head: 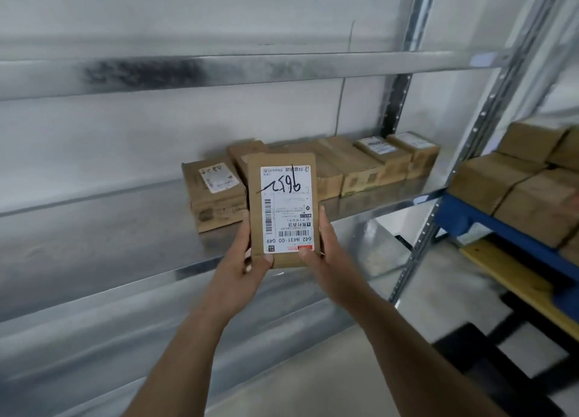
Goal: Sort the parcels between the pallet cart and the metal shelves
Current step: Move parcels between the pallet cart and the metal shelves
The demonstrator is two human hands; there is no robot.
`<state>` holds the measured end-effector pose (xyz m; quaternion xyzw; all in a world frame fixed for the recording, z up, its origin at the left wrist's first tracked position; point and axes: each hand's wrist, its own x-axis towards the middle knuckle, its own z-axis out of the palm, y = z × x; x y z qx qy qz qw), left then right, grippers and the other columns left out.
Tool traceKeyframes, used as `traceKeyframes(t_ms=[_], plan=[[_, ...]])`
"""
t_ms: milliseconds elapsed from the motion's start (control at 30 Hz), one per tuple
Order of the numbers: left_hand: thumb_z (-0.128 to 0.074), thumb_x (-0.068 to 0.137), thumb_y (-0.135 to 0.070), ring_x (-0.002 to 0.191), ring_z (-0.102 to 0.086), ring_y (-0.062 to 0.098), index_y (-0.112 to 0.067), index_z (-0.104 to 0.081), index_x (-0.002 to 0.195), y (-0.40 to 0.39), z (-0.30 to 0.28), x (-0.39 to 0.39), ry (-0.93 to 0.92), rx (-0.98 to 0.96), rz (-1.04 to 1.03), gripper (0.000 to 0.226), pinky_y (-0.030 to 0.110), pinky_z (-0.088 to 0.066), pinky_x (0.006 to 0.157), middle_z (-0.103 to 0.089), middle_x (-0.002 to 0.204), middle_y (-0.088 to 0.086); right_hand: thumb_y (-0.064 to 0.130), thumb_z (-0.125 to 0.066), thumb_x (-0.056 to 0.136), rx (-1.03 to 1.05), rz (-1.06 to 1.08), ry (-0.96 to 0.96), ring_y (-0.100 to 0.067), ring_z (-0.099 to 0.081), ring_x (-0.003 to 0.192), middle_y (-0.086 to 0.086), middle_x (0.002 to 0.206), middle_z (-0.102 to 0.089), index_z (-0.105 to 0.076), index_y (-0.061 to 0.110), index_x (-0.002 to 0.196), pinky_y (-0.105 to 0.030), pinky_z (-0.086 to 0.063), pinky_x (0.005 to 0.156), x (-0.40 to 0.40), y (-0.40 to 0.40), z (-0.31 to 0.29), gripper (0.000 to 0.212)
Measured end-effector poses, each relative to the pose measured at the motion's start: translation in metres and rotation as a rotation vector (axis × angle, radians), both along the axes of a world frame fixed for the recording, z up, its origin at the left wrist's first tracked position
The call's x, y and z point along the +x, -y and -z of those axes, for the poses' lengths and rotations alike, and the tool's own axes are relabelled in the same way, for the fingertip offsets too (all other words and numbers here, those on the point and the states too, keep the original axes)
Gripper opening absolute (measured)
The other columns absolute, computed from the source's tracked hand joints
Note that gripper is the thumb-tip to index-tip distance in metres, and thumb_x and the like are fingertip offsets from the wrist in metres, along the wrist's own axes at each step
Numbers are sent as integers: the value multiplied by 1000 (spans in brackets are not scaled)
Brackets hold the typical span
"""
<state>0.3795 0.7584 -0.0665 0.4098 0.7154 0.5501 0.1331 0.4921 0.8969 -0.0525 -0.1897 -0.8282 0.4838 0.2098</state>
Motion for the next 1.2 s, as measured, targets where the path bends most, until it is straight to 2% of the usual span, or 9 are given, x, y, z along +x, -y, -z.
traceKeyframes(t_ms=[133, 233, 333, 567, 733, 900, 1033, 1133, 1200], plan=[[-52, 94, -26, 115, -40, -20, -64, -4, 136, -35, -1, 48, -29, -27, 53, 75, 0, -39, 79, -42, 127, -43, 20, -47, 98, -9, 65, -43, -3, -48, 126, 12, 142, -48, -8, 30, 152, -39, -42, 106, 59, -26, 4, 68], [-52, 93, -29, 117, -42, -15, -62, -1, 138, -64, 0, 85, -31, -48, 111, 75, 14, -41, 88, -43, 134, -35, 18, -47, 98, -20, 118, -103, -3, -49, 125, 16, 139, -50, -15, 42, 147, -41, -45, 103, 104, -45, 4, 63], [-54, 92, -28, 121, -45, -6, -61, -2, 139, -94, 0, 123, -6, -56, 189, 77, 31, -43, 100, -44, 136, -31, 23, -47, 99, 19, 191, -100, 9, -48, 120, 39, 127, -46, -10, 71, 128, -33, -47, 100, 151, -62, 4, 67], [-64, 87, -24, 124, -47, 6, -61, -2, 139, -155, -1, 198, 17, -97, 398, 89, 44, -38, 106, -44, 136, -28, 17, -48, 98, -15, 401, -110, -2, -44, 128, 18, 143, -43, -1, 43, 149, -37, -42, 106, 245, -99, 11, 74], [-65, 85, -28, 116, -45, -4, -79, 5, 120, -202, 1, 239, -61, -91, 511, 93, 19, -38, 90, -40, 117, -46, 20, -51, 97, -32, 564, -124, -6, -43, 129, 15, 144, -41, 3, 47, 147, -37, -40, 107, 296, -119, 16, 78], [-67, 84, -32, 108, -46, -21, -70, -3, 131, -250, 1, 281, -52, -84, 672, 88, 21, -43, 90, -42, 115, -51, 24, -54, 95, -49, 744, -149, 2, -52, 116, 22, 129, -49, 4, 47, 144, -21, -44, 95, 343, -140, 19, 79], [-64, 83, -41, 121, -46, -3, -55, -3, 141, -295, -5, 320, -75, -79, 799, 85, 42, -43, 102, -43, 127, -37, 29, -56, 94, -24, 881, -174, 2, -56, 111, 29, 116, -55, -10, 49, 144, -24, -46, 92, 386, -166, 15, 71], [-65, 85, -33, 118, -47, -8, -46, -4, 146, -334, -9, 351, -42, -47, 909, 88, 41, -45, 102, -44, 121, -43, 27, -58, 92, -9, 963, -192, 6, -56, 110, 23, 116, -60, -30, 65, 117, -17, -49, 85, 420, -189, 8, 53], [-66, 82, -36, 124, -47, 4, -43, -6, 147, -358, -13, 375, 4, -42, 980, 89, 44, -45, 101, -46, 133, -25, 31, -58, 92, 15, 1037, -182, 9, -53, 112, 26, 119, -58, -33, 66, 116, -13, -47, 84, 442, -203, 3, 50]])
